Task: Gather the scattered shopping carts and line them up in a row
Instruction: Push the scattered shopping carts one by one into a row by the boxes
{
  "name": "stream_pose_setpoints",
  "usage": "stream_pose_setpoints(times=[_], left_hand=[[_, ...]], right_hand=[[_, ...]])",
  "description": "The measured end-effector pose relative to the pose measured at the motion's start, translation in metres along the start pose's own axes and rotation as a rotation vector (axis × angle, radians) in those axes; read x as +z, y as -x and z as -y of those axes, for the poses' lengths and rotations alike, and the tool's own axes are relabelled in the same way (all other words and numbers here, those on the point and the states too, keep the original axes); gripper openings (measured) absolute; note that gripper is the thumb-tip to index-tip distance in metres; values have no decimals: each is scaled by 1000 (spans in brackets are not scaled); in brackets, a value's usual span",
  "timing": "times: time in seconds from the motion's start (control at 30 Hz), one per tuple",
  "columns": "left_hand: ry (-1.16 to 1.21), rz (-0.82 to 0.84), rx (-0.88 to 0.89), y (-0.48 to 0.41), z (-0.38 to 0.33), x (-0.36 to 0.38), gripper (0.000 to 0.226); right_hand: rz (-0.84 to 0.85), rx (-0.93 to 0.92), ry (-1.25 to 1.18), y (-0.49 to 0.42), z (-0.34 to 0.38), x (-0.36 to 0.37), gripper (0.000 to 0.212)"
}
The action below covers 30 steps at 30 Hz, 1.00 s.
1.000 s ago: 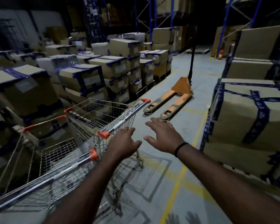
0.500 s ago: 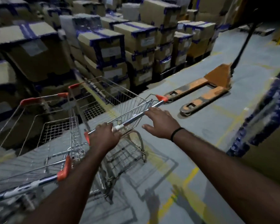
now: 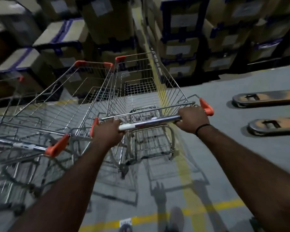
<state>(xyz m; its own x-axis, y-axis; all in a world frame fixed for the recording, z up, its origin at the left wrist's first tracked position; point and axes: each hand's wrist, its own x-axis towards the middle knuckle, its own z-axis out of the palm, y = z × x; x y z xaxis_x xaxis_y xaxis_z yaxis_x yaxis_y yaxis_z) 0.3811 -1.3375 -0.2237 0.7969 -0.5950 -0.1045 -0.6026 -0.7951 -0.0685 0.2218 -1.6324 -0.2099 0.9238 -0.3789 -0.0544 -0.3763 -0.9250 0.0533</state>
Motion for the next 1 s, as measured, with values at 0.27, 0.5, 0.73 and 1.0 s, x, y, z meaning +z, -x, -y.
stream_pose_setpoints(times=[0.27, 0.5, 0.73, 1.0], left_hand=[[58, 25, -42, 43, -55, -3, 44], [26, 6, -41, 112, -66, 3, 44], [21, -63, -76, 192, -71, 23, 42], [-4, -95, -140, 280, -70, 31, 48]], right_hand=[[-11, -65, 20, 25, -45, -1, 34], [-16, -50, 50, 94, -39, 9, 35], [-28, -57, 33, 166, -25, 17, 35], [-12, -114, -17, 245, 1, 18, 38]])
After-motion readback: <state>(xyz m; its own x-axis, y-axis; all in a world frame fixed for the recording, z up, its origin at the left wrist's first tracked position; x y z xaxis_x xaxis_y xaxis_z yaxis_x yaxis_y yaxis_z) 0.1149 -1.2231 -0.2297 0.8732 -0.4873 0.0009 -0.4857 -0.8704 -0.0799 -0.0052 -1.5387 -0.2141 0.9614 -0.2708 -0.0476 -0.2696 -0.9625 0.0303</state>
